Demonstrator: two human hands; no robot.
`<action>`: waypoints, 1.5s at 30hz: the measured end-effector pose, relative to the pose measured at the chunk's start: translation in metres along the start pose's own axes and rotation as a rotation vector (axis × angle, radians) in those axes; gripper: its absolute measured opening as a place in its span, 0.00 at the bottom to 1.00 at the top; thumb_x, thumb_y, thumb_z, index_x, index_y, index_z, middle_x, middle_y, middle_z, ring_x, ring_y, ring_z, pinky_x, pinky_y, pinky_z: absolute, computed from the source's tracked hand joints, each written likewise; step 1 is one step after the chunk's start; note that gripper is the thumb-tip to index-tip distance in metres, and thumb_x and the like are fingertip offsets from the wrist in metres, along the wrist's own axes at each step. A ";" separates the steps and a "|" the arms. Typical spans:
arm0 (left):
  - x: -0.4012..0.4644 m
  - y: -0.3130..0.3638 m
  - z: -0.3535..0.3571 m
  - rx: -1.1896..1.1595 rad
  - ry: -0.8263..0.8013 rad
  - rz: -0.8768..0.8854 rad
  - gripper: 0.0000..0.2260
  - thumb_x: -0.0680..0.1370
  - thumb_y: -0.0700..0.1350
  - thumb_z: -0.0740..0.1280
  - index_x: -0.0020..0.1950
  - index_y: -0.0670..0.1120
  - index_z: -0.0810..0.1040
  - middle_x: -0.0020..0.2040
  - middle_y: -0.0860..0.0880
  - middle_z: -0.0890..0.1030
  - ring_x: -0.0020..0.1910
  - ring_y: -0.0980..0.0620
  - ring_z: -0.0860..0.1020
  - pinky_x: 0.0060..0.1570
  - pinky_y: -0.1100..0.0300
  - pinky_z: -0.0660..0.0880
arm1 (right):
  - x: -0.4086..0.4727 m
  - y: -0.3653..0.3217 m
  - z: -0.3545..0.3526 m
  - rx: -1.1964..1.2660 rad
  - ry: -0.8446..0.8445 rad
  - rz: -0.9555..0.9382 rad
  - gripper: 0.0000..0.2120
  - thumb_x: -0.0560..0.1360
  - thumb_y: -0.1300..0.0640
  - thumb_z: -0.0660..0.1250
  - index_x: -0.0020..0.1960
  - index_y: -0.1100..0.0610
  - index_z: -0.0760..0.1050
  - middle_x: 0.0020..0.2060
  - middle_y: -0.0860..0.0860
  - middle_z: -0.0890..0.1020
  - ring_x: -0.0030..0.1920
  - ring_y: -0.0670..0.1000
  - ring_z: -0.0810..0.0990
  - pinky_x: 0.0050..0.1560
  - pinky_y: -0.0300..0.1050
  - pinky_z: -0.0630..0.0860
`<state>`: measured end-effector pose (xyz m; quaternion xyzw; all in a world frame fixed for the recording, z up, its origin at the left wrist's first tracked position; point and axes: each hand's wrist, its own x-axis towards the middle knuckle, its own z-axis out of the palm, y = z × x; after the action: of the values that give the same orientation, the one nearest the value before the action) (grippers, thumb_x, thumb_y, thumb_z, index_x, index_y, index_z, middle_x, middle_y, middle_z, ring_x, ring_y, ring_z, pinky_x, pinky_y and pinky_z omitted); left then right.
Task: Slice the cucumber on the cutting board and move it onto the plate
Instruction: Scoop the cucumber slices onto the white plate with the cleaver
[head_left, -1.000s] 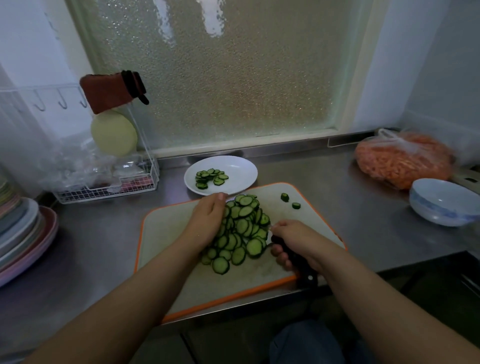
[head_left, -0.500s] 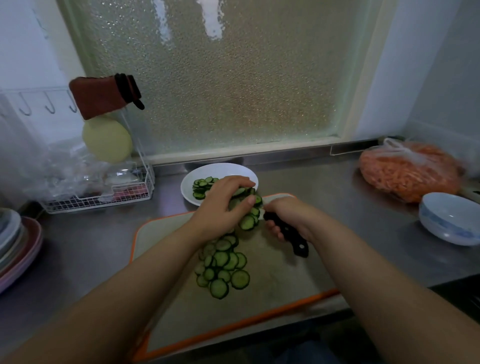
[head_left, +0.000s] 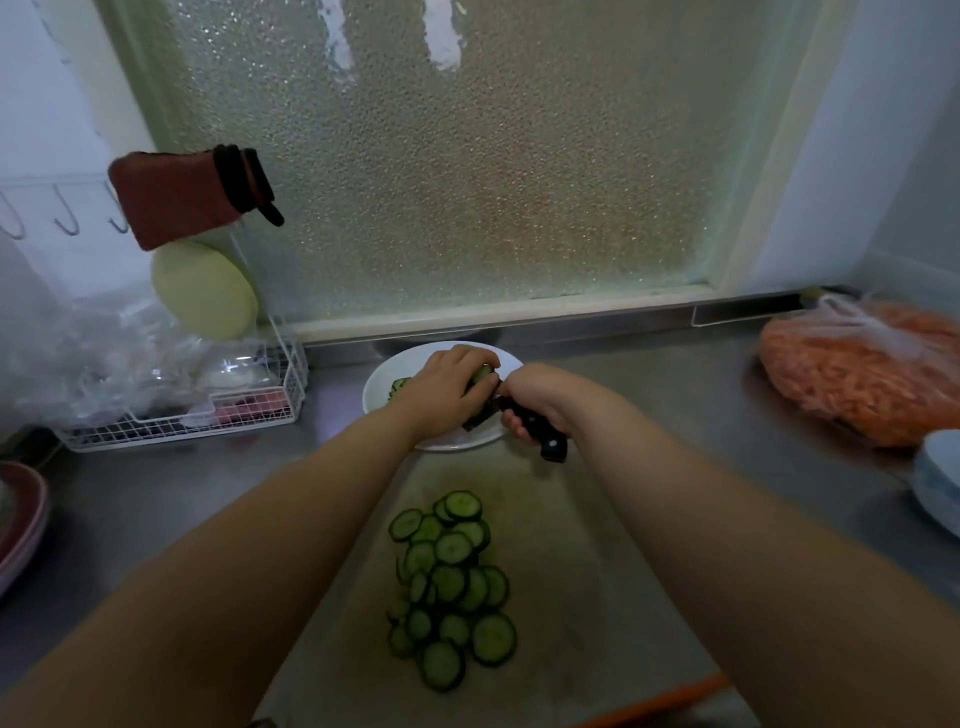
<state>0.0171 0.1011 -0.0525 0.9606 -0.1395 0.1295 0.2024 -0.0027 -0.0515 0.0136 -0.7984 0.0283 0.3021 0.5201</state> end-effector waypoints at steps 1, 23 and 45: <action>0.003 -0.004 0.002 0.004 0.000 -0.001 0.21 0.76 0.60 0.50 0.61 0.52 0.71 0.60 0.50 0.73 0.58 0.47 0.71 0.60 0.51 0.67 | 0.002 0.000 0.000 0.001 -0.002 0.007 0.17 0.81 0.59 0.50 0.34 0.57 0.64 0.20 0.51 0.66 0.14 0.45 0.63 0.19 0.30 0.63; -0.019 -0.003 -0.005 0.167 0.048 -0.214 0.12 0.80 0.48 0.56 0.51 0.45 0.78 0.50 0.44 0.80 0.48 0.44 0.76 0.44 0.54 0.70 | -0.032 0.016 -0.043 -0.284 0.145 -0.131 0.13 0.81 0.58 0.54 0.43 0.64 0.71 0.31 0.59 0.72 0.25 0.52 0.68 0.28 0.40 0.67; -0.190 0.083 -0.018 -0.448 -0.127 -0.048 0.20 0.75 0.66 0.51 0.65 0.63 0.64 0.64 0.59 0.70 0.64 0.62 0.67 0.65 0.68 0.61 | -0.138 0.150 -0.002 -0.162 0.111 -0.137 0.13 0.83 0.52 0.53 0.42 0.56 0.65 0.31 0.56 0.72 0.23 0.50 0.68 0.22 0.37 0.68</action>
<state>-0.1894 0.0765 -0.0650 0.9009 -0.1545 0.0297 0.4044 -0.1680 -0.1586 -0.0374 -0.8535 -0.0221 0.2226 0.4707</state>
